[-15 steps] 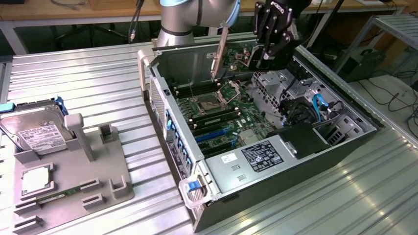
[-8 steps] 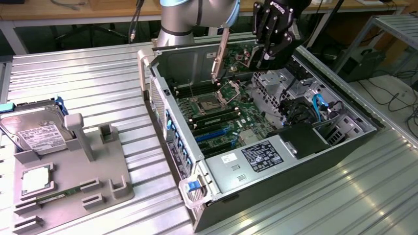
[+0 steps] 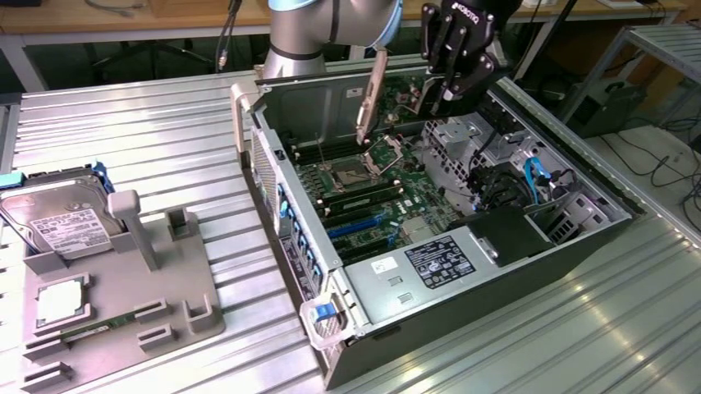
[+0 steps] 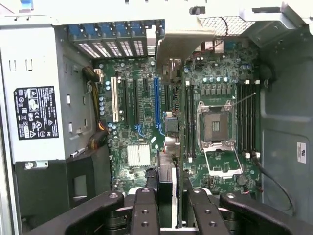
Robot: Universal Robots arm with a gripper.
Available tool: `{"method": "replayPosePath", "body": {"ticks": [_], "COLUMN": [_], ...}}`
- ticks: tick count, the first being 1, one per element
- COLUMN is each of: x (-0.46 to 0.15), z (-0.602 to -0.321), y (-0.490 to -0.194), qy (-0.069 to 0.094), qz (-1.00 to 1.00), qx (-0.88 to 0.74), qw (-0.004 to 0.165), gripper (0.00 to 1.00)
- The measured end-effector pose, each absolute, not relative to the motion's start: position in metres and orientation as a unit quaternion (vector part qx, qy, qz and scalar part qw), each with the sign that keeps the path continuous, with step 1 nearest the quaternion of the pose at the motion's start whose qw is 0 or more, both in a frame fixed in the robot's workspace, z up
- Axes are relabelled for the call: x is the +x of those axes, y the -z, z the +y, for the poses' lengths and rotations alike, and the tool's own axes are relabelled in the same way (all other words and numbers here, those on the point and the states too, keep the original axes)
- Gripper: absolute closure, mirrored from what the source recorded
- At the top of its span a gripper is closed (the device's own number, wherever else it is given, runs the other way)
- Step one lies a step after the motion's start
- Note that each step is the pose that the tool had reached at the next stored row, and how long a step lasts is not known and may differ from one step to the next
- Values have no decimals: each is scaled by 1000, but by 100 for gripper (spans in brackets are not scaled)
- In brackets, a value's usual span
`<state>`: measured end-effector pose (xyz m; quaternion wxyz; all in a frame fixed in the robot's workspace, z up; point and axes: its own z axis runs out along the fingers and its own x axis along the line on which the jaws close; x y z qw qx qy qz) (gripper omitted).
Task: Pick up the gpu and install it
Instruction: 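Insert the gpu into the slot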
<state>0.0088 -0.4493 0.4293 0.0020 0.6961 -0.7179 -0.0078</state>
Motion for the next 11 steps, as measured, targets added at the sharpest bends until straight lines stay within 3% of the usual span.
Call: {"method": "replayPosePath", "body": {"ticks": [11], "x": [9], "z": [-449], "y": [-429], "qy": [7], "qz": [-697], "qx": [717], "qw": [3], "gripper": [72]}}
